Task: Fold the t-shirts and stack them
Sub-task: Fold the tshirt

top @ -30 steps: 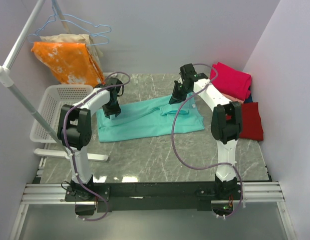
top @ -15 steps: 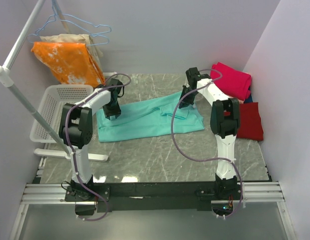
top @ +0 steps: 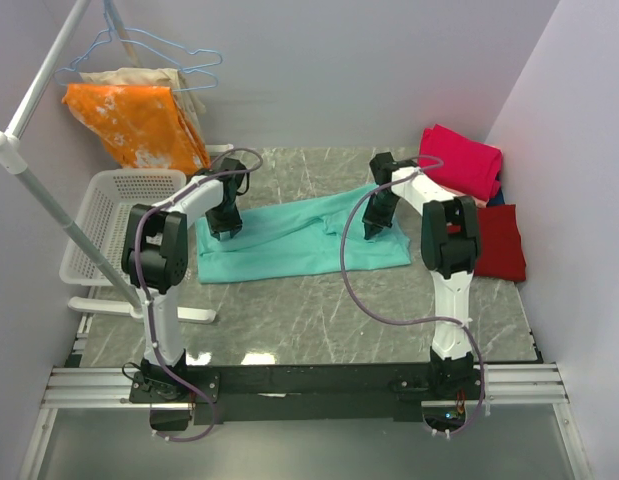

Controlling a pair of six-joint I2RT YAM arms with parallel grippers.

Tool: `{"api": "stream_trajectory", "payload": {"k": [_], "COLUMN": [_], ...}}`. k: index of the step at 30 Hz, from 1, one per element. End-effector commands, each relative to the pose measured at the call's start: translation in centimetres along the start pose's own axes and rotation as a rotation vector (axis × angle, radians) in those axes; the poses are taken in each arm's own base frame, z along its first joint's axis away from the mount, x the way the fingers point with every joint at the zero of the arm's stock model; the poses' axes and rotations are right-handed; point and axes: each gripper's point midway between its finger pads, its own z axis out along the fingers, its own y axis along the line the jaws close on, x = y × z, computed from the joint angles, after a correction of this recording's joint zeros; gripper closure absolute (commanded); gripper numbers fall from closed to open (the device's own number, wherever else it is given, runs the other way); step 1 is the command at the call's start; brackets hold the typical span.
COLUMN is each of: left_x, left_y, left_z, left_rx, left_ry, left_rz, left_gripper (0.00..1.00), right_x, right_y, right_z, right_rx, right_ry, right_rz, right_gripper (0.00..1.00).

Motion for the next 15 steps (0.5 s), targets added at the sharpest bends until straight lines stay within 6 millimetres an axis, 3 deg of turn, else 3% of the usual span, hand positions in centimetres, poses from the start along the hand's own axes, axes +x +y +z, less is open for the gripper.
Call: {"api": "stream_trajectory", "payload": {"k": [1, 5, 8, 10, 15], "left_x": [-0.6, -0.5, -0.7, -0.9, -1.3], "left_y": [0.1, 0.1, -0.2, -0.4, -0.7], "left_z": [0.0, 0.1, -0.2, -0.4, -0.5], "left_rx": [-0.033, -0.033, -0.014, 0.001, 0.007], "left_ry": [-0.01, -0.01, -0.015, -0.023, -0.029], "left_rz": [-0.012, -0.011, -0.011, -0.007, -0.003], "left_gripper": [0.57, 0.57, 0.57, 0.57, 0.57], "right_x": [1.5, 0.9, 0.1, -0.7, -0.5], "right_y": [-4.8, -6.9, -6.1, -4.2, 2.9], "right_z": [0.3, -0.4, -1.8, -3.3, -6.4], "right_rx": [0.189, 0.281, 0.241, 0.164, -0.045], "right_ry": [0.037, -0.009, -0.061, -0.116, -0.181], "right_rz": [0.014, 0.01, 0.008, -0.012, -0.12], "right_gripper": [1.0, 1.0, 1.0, 1.0, 0.84]}}
